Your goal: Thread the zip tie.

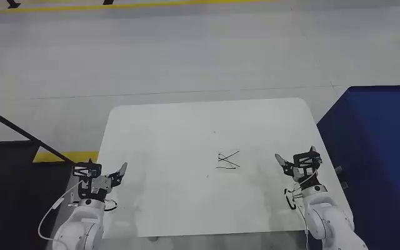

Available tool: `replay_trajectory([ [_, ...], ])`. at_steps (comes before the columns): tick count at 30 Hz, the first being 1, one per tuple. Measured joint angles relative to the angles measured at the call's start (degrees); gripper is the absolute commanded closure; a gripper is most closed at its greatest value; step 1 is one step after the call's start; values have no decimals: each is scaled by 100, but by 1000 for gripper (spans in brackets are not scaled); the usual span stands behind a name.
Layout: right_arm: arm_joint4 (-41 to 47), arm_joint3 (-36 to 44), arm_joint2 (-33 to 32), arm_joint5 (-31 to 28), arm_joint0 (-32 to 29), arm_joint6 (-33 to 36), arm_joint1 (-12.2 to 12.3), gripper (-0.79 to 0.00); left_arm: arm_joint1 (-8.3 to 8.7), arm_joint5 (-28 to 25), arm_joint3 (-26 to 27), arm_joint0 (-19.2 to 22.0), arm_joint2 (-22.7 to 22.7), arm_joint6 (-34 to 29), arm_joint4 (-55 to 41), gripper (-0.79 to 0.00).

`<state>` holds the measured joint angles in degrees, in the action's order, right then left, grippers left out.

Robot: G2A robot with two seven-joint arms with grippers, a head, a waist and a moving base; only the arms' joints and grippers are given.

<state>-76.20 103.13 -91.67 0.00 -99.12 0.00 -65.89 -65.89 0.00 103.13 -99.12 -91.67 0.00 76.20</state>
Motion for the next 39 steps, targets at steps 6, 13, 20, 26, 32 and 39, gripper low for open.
replay_trajectory([
  [6, -260, 144, -92, -58, 111, -64, 18, -785, 0, 0, 0, 0, 0, 0, 0, -785],
  [13, -352, 640, -247, -1449, 771, 353, 116, -785, 0, 0, 0, 0, 0, 0, 0, -785],
  [20, 512, 552, -117, -2294, 1460, 1177, 133, -785, 0, 0, 0, 0, 0, 0, 0, -785],
  [26, 504, 560, -116, -2289, 1447, 1158, 133, -785, 0, 0, 0, 0, 0, 0, 0, -785],
  [32, 2158, -165, 682, -3951, 2578, 2833, 178, -785, 0, 0, 0, 0, 0, 0, 0, -785],
  [39, 4312, -1757, 2029, -3974, 4832, 6416, 114, -785, 0, 0, 0, 0, 0, 0, 0, -785],
])
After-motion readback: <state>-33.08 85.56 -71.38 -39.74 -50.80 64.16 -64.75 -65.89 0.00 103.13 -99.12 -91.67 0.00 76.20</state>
